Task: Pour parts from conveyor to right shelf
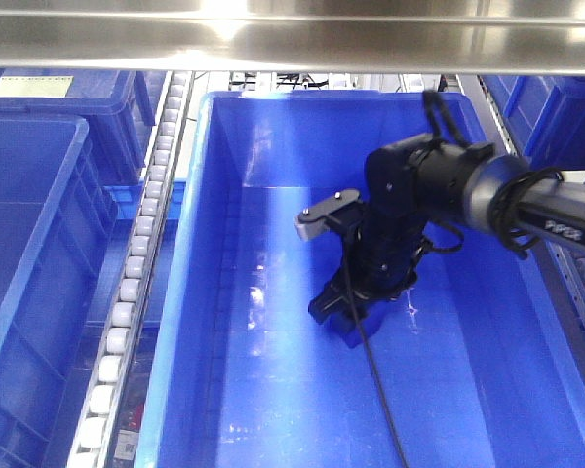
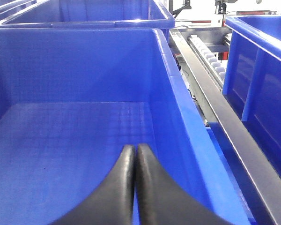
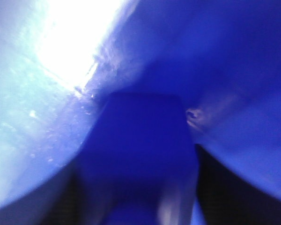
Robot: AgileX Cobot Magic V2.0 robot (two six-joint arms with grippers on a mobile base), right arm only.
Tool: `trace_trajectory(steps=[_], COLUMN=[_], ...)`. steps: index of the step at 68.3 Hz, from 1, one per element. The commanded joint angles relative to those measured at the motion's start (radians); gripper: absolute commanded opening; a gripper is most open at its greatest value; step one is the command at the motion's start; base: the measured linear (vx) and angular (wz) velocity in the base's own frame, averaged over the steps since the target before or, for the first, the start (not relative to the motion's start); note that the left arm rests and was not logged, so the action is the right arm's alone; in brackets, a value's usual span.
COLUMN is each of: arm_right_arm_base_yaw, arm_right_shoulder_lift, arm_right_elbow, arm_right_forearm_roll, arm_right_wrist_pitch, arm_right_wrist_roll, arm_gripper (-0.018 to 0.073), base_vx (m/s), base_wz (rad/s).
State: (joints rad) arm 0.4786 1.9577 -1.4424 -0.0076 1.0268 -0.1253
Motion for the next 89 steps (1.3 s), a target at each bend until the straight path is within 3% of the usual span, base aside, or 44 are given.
trace_trajectory(steps=[1,12,26,36,48,65,89], arm_right_arm_base_yaw=[-0.001,-0.003,-0.018,-0.033,-0.033,-0.032,-0.032], arm_right_shoulder_lift=[-0.075,-0.176,-0.375,-0.555,-0.759,-1.021,-1.295], arm_right_elbow=[-0.022,0.021,0.224,0.404,0.577,0.783,0.995], arm_right_forearm_roll=[0.008,0.017,0.025,0.017,0.017,0.017,0.019], arm_right_wrist_pitch=[-0.047,-0.165,-0.419,-0.622,-0.789,-0.979,-0.988], arm_right_wrist_roll=[0.009,0.031,0.034,0.035,0.035,0.032,0.032], arm_gripper=[0.0602,0.0608,0.0526,0.0356,-0.0016,-0.0010,-0.0010], base_vx=[0.00,0.00,0.00,0.00,0.00,0.00,0.00], base_wz=[0.00,0.00,0.00,0.00,0.00,0.00,0.00])
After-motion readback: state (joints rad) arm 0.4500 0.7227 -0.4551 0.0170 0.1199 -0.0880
